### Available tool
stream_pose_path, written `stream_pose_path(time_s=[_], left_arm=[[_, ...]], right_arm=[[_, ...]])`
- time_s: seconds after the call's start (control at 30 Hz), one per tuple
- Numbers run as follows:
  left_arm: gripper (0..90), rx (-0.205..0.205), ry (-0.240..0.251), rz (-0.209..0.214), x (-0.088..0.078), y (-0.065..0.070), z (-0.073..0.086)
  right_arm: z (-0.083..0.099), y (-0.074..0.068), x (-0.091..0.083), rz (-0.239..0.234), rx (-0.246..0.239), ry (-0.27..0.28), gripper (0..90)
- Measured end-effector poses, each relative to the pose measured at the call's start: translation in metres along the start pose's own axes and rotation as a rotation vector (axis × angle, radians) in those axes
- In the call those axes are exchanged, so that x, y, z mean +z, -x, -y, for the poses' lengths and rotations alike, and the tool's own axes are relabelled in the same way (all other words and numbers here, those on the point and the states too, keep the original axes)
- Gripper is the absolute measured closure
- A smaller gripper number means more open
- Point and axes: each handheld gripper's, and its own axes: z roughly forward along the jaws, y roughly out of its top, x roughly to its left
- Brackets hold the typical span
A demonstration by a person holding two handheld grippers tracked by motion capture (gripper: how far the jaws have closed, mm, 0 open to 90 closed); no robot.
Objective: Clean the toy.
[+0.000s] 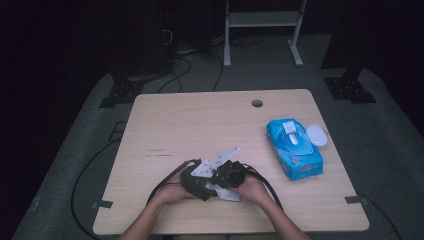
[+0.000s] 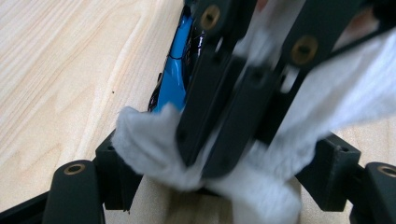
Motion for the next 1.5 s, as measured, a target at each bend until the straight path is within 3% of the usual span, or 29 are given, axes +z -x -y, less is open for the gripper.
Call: stream_pose_path(time_s=[0.1, 0.23, 0.3, 0.43, 0.6, 0.7, 0.93, 1.03, 1.17, 1.27, 1.5], left_arm=[[25.4, 0.003, -0.002, -0.001, 0.0, 0.0, 0.0], [25.3, 0.002, -0.003, -0.002, 0.0, 0.0, 0.0], [25.4, 0.001, -0.003, -0.002, 0.0, 0.0, 0.0], [25.4, 0.004, -0.004, -0.001, 0.0, -0.001, 0.0], [25.4, 0.007, -0.005, 0.001, 0.0, -0.001, 0.0], [25.3, 0.002, -0.005, 0.0, 0.0, 0.0, -0.001], [25.3, -0.011, 0.008, 0.002, 0.001, 0.0, 0.0], [25.4, 0.008, -0.007, -0.001, 0.0, -0.001, 0.0], [25.4, 0.003, -0.007, -0.001, 0.0, 0.0, 0.0], [25.4, -0.002, -0.004, -0.002, 0.0, 0.0, -0.001], [25.3, -0.003, 0.0, 0.0, 0.0, 0.0, 0.0]], right_arm=[[0.006, 0.003, -0.01, 0.025, 0.005, -0.004, 84.5], [0.009, 0.004, -0.013, 0.022, 0.025, 0.008, 84.5], [0.008, -0.001, -0.009, 0.003, 0.004, 0.004, 84.6], [0.01, -0.004, -0.011, 0.016, -0.03, -0.004, 84.5], [0.022, 0.002, -0.03, 0.027, 0.016, 0.02, 84.6], [0.021, 0.0, -0.027, 0.034, 0.006, 0.022, 84.6], [0.006, -0.009, 0.0, -0.009, -0.038, 0.011, 84.6], [0.007, -0.007, -0.005, -0.003, -0.05, 0.0, 84.6], [0.018, -0.001, -0.022, 0.01, -0.018, 0.012, 84.7], [0.022, -0.003, -0.031, 0.031, -0.036, -0.011, 84.6], [0.018, -0.006, -0.022, 0.023, -0.054, -0.007, 84.6]])
